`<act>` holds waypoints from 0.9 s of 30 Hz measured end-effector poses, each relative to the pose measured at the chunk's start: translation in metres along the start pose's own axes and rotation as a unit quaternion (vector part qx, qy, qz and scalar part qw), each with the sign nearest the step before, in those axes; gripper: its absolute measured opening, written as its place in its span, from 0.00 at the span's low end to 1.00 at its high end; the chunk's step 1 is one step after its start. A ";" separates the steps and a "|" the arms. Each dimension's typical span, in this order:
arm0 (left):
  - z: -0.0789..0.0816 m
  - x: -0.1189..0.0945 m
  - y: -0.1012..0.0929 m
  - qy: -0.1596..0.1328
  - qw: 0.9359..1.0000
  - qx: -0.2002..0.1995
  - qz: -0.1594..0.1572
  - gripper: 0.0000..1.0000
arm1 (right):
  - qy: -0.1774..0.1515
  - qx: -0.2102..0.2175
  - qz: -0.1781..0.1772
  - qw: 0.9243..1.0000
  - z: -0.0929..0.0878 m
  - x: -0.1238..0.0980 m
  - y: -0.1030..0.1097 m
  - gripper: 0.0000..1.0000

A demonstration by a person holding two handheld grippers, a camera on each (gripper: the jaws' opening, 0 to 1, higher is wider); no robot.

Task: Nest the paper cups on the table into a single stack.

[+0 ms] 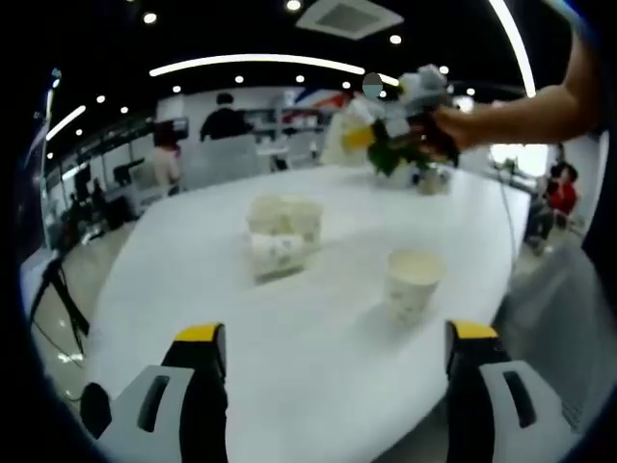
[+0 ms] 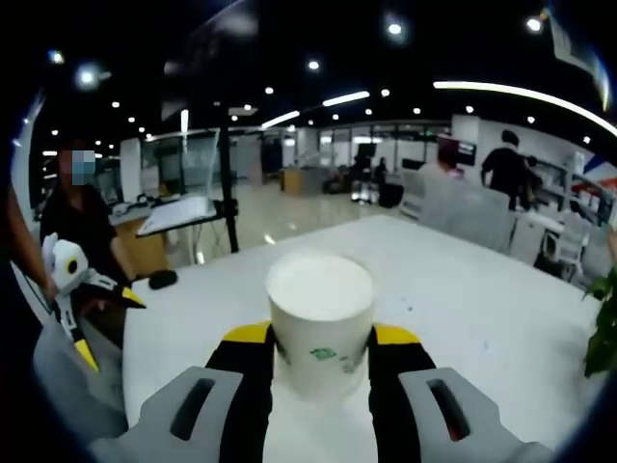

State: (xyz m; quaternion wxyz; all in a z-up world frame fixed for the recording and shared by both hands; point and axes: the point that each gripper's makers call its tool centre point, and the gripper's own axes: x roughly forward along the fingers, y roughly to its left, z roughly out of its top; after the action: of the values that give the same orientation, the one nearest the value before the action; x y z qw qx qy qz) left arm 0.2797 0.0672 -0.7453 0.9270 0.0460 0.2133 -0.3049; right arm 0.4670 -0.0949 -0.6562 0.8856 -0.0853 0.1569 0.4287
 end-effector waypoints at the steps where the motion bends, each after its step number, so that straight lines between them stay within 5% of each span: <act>1: 0.001 0.000 -0.001 -0.002 1.000 -0.003 -0.004 0.92 | 0.000 -0.002 0.001 1.000 -0.001 -0.001 0.003 0.36; 7: 0.019 0.000 -0.006 -0.018 0.999 -0.011 -0.026 0.90 | -0.004 0.006 0.009 1.000 -0.005 -0.007 0.027 0.36; 17: 0.119 0.013 -0.023 -0.100 0.992 0.018 -0.076 0.82 | 0.006 -0.013 0.072 0.997 -0.014 -0.022 0.091 0.35; 22: 0.142 0.018 -0.038 -0.115 0.988 0.038 -0.100 0.78 | 0.026 -0.020 0.123 0.992 -0.019 -0.032 0.124 0.35; 27: 0.149 0.024 -0.049 -0.115 0.985 0.043 -0.123 0.69 | 0.030 -0.016 0.147 0.989 -0.020 -0.040 0.143 0.35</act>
State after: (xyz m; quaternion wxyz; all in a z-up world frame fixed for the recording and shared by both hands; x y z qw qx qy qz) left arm 0.3225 -0.0177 -0.6184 0.8981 0.0238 0.0963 -0.4286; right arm 0.3275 -0.0413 -0.6633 0.8063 -0.0886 0.1873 0.5541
